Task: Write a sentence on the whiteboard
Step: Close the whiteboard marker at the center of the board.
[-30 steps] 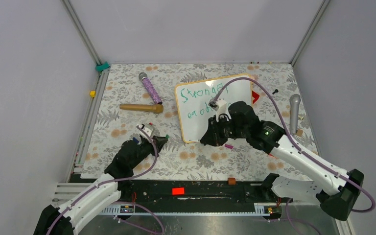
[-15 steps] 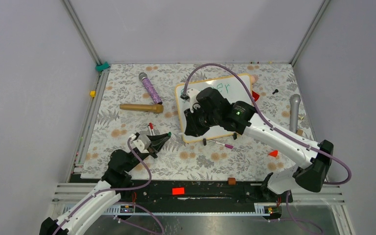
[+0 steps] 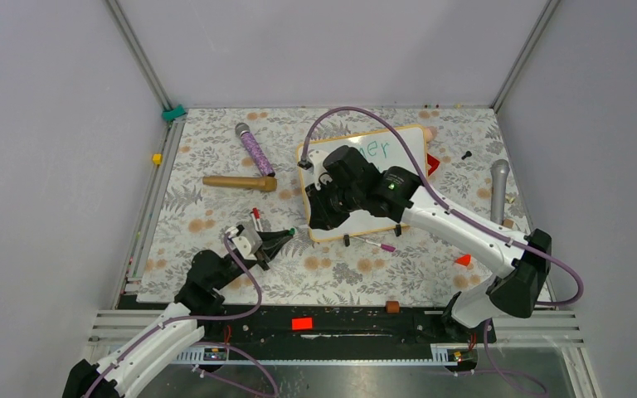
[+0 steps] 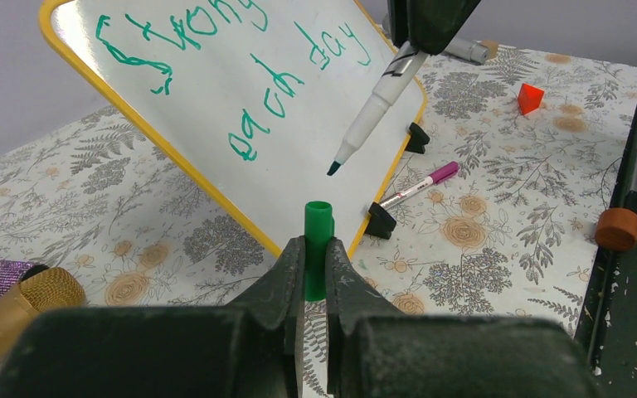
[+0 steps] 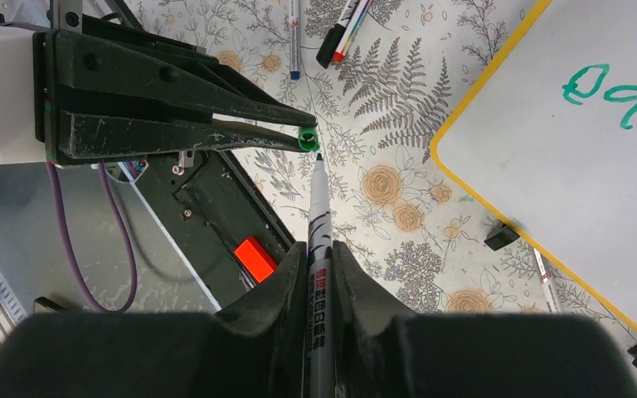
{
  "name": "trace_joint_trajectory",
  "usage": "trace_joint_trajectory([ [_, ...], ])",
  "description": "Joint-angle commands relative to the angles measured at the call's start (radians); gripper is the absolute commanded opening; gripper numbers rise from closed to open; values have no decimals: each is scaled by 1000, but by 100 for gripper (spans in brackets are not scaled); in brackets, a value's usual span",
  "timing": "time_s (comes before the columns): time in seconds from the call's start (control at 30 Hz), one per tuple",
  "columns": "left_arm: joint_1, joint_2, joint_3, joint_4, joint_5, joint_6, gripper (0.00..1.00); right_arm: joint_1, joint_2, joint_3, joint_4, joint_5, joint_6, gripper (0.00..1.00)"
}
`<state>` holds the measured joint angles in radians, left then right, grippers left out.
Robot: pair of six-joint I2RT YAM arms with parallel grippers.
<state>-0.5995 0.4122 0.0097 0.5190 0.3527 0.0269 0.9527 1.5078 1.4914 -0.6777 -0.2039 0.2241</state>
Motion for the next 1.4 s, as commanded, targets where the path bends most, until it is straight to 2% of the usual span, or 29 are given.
trace_joint_trajectory([
  [0.0,-7,-3,-63,58,23,16,0,11,7,45,-7,-32,-10,0],
  [0.7,-28,1,-59,47,28,48,0,21,80,74,-22,-67,-17,0],
  [0.9,-95,48,-52,72,50,104,0,21,164,150,-158,-158,-109,0],
  [1.0,-162,71,-30,41,-8,148,0,21,216,174,-199,-202,-134,0],
  [1.1,-231,84,-27,47,-38,187,0,25,256,162,-161,-235,-117,0],
  [1.17,-260,92,-19,39,-76,191,0,48,275,147,-117,-200,-87,0],
  [1.37,-265,84,-35,67,-102,149,0,114,337,58,66,-91,38,0],
])
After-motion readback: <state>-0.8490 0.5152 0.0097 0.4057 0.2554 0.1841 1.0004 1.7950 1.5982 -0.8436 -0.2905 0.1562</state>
